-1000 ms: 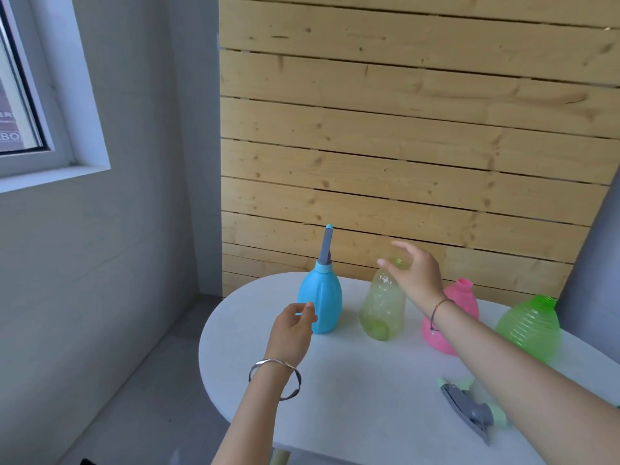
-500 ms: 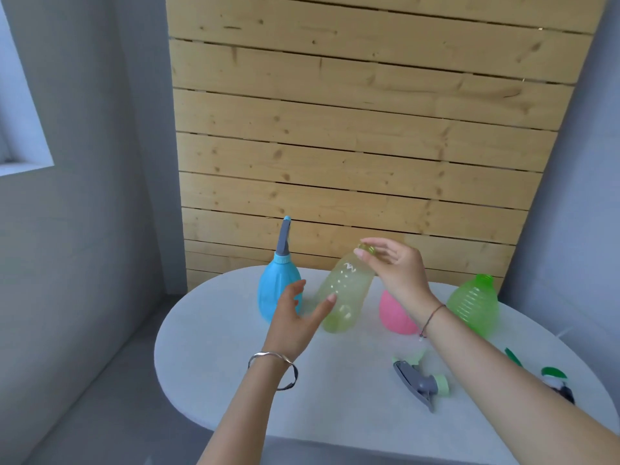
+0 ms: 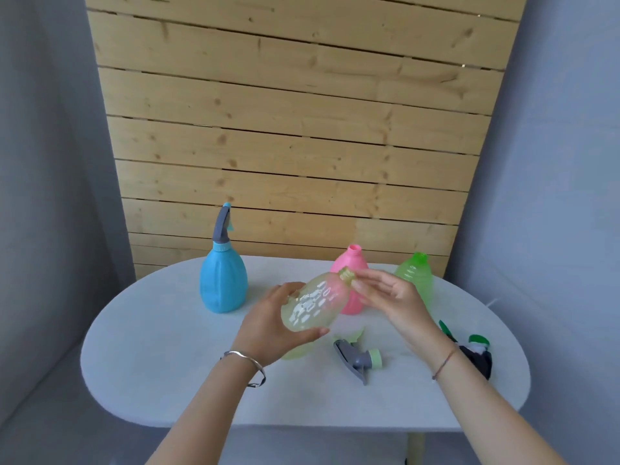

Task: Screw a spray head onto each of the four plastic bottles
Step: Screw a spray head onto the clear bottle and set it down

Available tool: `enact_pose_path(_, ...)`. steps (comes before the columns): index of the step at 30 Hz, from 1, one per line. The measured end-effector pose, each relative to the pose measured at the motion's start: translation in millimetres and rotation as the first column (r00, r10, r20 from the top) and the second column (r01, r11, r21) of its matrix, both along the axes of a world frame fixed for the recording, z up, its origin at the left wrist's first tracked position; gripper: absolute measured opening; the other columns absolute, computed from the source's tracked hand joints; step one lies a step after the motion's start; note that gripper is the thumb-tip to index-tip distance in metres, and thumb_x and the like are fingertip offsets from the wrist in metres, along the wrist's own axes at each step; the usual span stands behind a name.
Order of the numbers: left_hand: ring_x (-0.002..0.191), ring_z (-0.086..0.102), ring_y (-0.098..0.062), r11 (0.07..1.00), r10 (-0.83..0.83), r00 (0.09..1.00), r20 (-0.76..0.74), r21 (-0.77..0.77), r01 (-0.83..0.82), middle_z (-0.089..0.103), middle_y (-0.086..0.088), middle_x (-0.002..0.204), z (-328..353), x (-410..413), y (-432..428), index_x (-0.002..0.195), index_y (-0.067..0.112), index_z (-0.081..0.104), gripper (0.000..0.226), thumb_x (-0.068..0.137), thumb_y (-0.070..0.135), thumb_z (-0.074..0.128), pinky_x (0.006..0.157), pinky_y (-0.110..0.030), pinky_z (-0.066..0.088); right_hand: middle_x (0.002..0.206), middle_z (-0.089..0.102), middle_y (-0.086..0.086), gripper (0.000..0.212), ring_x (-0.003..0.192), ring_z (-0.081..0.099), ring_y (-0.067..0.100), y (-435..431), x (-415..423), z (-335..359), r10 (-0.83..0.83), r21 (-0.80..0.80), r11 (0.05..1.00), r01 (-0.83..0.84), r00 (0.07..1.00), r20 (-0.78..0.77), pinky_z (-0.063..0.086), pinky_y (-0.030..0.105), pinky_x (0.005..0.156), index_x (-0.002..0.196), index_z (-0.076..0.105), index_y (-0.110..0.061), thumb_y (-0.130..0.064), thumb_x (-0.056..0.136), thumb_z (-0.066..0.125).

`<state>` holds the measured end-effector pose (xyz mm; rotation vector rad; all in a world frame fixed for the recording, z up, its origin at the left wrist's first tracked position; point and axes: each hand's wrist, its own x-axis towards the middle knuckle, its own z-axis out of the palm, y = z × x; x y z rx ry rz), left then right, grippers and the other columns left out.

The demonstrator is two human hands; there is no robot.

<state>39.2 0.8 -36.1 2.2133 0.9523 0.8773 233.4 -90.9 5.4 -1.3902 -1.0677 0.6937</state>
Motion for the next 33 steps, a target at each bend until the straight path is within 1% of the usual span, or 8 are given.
enact_pose_path(4,0.102,0.056,-0.006,0.999,0.000,1.000,-0.003,-0.039,0.000,0.059,0.013,0.113,-5.6,-0.1,4.0,0.122,0.034,0.050,0.075,0.057,0.055,0.081,0.089,-0.025,0.046,0.108,0.072,0.000,0.030,0.097,0.066,0.002,-20.4,35.1,-15.8,0.165,-0.292,0.949,-0.122,0.978,0.126,0.047,0.005,0.075,0.107,0.069,-0.014,-0.016,0.078,0.074)
enact_pose_path(9,0.100,0.055,-0.005,0.999,0.000,1.000,-0.020,-0.051,-0.001,0.059,0.013,0.112,-8.9,0.6,5.5,0.123,0.034,0.050,0.075,0.057,0.055,0.081,0.085,-0.021,0.041,0.107,0.067,0.001,0.040,0.100,0.061,0.009,-27.6,52.8,-33.8,0.342,-0.489,0.859,-0.153,0.882,0.325,0.043,0.001,0.078,0.112,0.066,-0.009,-0.014,0.074,0.078)
enact_pose_path(15,0.100,0.054,-0.005,0.998,-0.003,1.000,-0.008,-0.070,0.003,0.059,0.013,0.113,-11.3,4.0,2.9,0.123,0.034,0.051,0.075,0.057,0.055,0.081,0.087,-0.021,0.040,0.104,0.066,-0.001,0.044,0.097,0.057,0.010,-25.3,52.6,-45.0,0.411,-0.565,0.819,-0.096,0.786,0.462,0.043,0.016,0.089,0.113,0.067,-0.012,-0.015,0.071,0.080)
enact_pose_path(19,0.100,0.054,-0.005,0.997,-0.003,1.000,0.005,-0.083,0.003,0.059,0.013,0.114,-12.1,3.2,1.9,0.123,0.034,0.051,0.075,0.058,0.054,0.081,0.086,-0.020,0.039,0.113,0.066,0.001,0.047,0.096,0.056,0.011,-22.7,48.3,-51.1,0.406,-0.564,0.825,-0.043,0.740,0.537,0.043,0.022,0.091,0.115,0.066,-0.013,-0.017,0.071,0.079)
enact_pose_path(24,0.098,0.051,0.013,0.993,0.001,1.000,0.030,-0.116,0.002,0.057,0.021,0.110,-10.3,-1.1,3.1,0.121,0.038,0.050,0.072,0.058,0.056,0.080,0.079,-0.010,0.037,0.109,0.064,0.000,0.041,0.101,0.057,0.014,-19.4,46.4,-46.6,0.322,-0.489,0.872,-0.016,0.771,0.549,0.042,0.022,0.092,0.111,0.068,-0.014,-0.018,0.071,0.079)
enact_pose_path(26,0.098,0.049,0.018,0.992,0.008,0.999,0.042,-0.127,-0.003,0.057,0.025,0.108,-9.8,-2.6,2.7,0.119,0.042,0.049,0.070,0.058,0.056,0.080,0.077,-0.006,0.036,0.107,0.067,0.001,0.039,0.098,0.058,0.013,-17.8,45.8,-39.4,0.267,-0.425,0.905,-0.018,0.801,0.535,0.042,0.018,0.085,0.109,0.069,-0.016,-0.019,0.072,0.079)
enact_pose_path(30,0.099,0.050,0.015,0.988,0.028,0.996,0.086,-0.152,-0.015,0.054,0.032,0.106,-8.3,-5.4,1.6,0.112,0.049,0.046,0.062,0.060,0.055,0.080,0.076,-0.009,0.038,0.081,0.064,-0.007,0.035,0.075,0.055,0.009,-12.7,40.7,-23.2,0.163,-0.300,0.954,-0.012,0.861,0.482,0.042,0.011,0.068,0.105,0.070,-0.018,-0.019,0.072,0.079)
enact_pose_path(33,0.100,0.051,0.012,0.985,0.043,0.990,0.136,-0.172,-0.020,0.055,0.030,0.107,-7.0,-7.4,0.8,0.111,0.048,0.047,0.060,0.061,0.052,0.080,0.077,-0.008,0.038,0.085,0.066,0.003,0.036,0.068,0.053,0.009,-6.7,34.8,-12.1,0.054,-0.165,0.986,0.013,0.917,0.395,0.042,0.007,0.064,0.107,0.069,-0.014,-0.017,0.073,0.079)
